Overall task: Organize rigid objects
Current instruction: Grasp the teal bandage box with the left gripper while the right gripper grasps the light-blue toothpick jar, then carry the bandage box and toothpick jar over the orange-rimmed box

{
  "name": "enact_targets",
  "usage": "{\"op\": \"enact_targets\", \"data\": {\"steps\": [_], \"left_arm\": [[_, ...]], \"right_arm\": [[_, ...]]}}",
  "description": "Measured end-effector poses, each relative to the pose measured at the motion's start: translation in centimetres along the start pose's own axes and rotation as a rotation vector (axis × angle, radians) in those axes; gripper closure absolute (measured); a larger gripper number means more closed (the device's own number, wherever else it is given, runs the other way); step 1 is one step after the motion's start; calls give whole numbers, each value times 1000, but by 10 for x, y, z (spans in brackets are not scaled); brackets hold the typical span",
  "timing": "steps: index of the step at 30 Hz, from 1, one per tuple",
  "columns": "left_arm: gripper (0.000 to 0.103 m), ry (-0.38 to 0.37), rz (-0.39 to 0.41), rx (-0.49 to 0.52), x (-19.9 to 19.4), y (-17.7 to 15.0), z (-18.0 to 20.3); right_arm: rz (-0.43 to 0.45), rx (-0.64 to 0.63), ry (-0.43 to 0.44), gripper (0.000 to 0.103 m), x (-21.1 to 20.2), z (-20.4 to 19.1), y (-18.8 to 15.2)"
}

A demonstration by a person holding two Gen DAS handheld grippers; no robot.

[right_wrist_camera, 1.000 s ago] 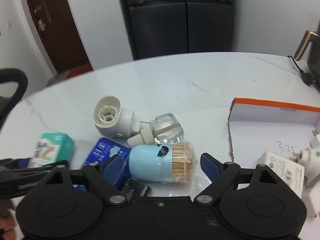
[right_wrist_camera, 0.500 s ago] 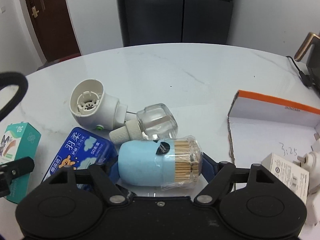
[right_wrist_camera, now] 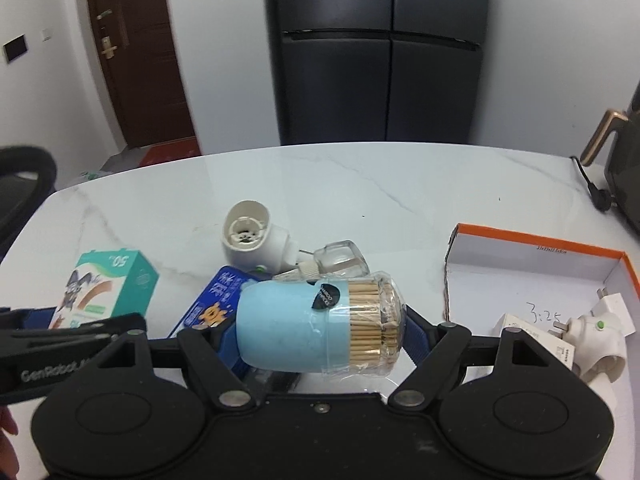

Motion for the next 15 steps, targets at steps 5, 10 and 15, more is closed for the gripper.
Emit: {"op": "enact_targets", "data": {"steps": [5, 10, 15], "left_arm": [[32, 9, 18, 12, -16, -4, 10], [32, 18, 29, 28, -33, -12, 24], [32, 26, 35, 18, -47, -20, 34]], "right_arm": [[10, -9, 21, 12, -23, -2, -1], [21, -5, 36, 12, -45, 4, -5], [39, -7, 37, 12, -66, 12, -6]]}}
Point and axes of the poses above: each gripper's, at about its wrist camera, not at the fingertips, and x roughly the way its jaws point, z to its right, y to its top, the point moved 9 cm from there along x, roughly the way its jaws point, and after that the axes turned 10 degrees about -x, right-handed, at the moved point
